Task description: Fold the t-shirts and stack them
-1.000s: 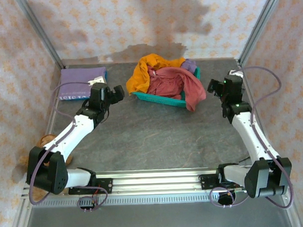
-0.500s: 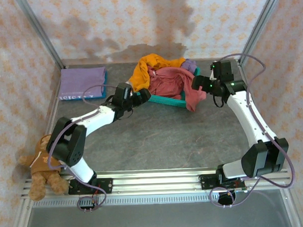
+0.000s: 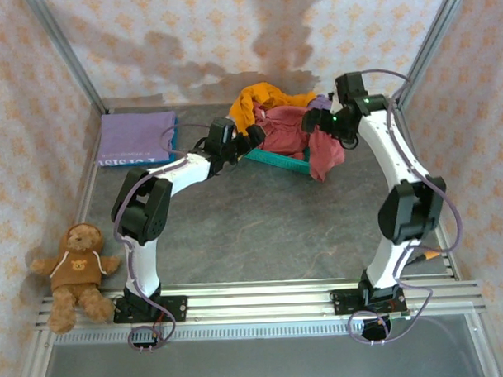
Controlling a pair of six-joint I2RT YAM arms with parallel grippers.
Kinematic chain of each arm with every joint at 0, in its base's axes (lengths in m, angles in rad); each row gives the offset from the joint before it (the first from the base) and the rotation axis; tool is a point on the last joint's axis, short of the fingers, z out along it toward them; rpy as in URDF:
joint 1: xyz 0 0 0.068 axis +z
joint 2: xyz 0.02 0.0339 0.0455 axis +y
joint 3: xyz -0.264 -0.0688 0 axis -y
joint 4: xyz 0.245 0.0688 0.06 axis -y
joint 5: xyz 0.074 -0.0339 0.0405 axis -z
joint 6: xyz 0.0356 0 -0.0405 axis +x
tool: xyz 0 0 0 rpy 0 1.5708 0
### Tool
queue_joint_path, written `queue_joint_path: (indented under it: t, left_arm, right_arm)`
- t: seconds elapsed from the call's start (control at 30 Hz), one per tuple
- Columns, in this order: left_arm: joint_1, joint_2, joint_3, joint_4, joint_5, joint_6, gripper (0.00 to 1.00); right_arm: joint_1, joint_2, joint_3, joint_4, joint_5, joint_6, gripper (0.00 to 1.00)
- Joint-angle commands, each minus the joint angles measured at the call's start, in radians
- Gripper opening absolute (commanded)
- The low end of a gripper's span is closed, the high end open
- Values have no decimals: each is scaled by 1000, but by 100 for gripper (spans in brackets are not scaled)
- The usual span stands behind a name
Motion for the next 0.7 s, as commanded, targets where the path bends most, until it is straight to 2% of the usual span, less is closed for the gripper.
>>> queue_joint_path:
  t: [0.0,0.2,0.27,0.4,0.53,0.67]
  left_arm:
    - [12,22,43,37,10,-22,99]
    - [35,13,23,67,15,-37,99]
    - [40,12,14,90,22,-42,99]
    - [44,25,21,94,36,-42,99]
    - [46,52,37,136,57,-68,99]
    - [47,93,79,169,78,-100,99]
  right_arm:
    - [8,177,221,-143,-1,-13,99]
    - [7,518,659,-270,25,-71,99]
    - [8,576,730,-261,38,-76,99]
    - [8,652,744,-183,77,-74,99]
    - [8,701,817,-359,186,-41,99]
    - [9,630,657,-399,267,-14,99]
